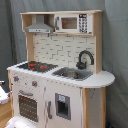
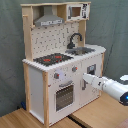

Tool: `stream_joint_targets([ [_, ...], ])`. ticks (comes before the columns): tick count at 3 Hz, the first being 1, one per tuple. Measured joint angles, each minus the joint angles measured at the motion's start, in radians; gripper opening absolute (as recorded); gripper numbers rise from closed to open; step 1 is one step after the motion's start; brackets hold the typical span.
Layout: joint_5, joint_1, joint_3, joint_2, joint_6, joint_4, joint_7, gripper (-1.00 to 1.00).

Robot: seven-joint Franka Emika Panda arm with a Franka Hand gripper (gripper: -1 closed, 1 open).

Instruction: Play with the kitchen

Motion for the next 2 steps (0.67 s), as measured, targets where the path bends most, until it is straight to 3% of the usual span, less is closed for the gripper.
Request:
stream_joint_targets([
  [2,0.000,0.017,-0.116,-0.005,-0.151,0.055,0.008,1.00],
])
